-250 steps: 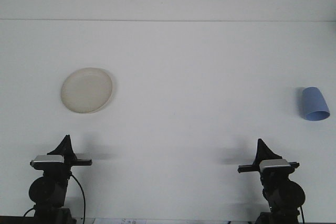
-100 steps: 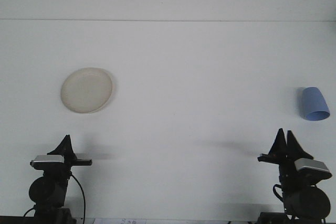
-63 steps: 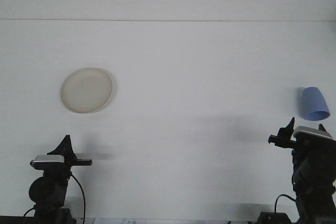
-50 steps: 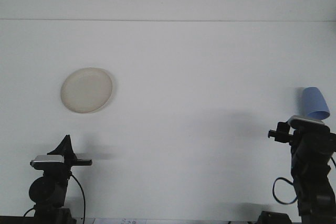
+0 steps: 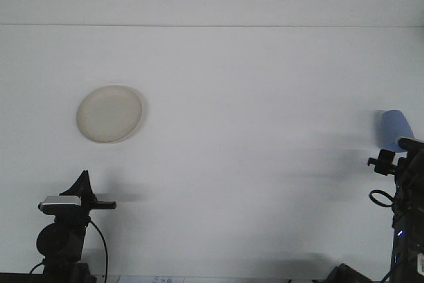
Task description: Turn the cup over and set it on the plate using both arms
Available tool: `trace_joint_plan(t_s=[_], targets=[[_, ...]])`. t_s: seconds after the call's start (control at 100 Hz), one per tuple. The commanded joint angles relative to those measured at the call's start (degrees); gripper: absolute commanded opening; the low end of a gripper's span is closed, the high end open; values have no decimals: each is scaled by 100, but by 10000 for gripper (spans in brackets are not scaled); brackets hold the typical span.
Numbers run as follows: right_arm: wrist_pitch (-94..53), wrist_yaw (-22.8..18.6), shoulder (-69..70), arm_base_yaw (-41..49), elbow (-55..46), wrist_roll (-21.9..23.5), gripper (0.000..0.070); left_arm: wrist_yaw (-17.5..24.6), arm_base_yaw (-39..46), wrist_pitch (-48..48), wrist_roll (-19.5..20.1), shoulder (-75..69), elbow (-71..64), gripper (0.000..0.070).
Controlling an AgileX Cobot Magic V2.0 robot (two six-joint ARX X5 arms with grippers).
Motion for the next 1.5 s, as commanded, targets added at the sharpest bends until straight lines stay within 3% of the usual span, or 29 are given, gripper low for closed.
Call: trace_joint_plan(t_s=[0.0, 0.18, 0.45, 0.58, 0.95, 1.14, 1.35, 1.49], targets=[[308, -243, 229, -149, 76, -269, 477, -2, 7, 81, -55, -9, -111, 15], [890, -761, 922, -494, 76, -417, 477, -2, 7, 81, -55, -9, -111, 15], [1598, -962, 1572, -929, 76, -424, 477, -2, 7, 79, -55, -9, -111, 15], [1989, -1287, 1884, -1106, 76, -420, 477, -2, 7, 81, -55, -9, -111, 15], [3755, -1679, 3029, -1141, 79, -415, 473, -2, 7, 81, -55, -9, -111, 15], [4725, -1725, 3604, -1134, 79, -415, 380, -2, 7, 79, -55, -9, -111, 15], [5606, -2253, 4063, -1128, 87, -398, 299, -2, 7, 79, -55, -9, -111, 15], [5821, -2328, 4146, -1119, 105, -372, 109, -2, 7, 81, -55, -9, -111, 15]])
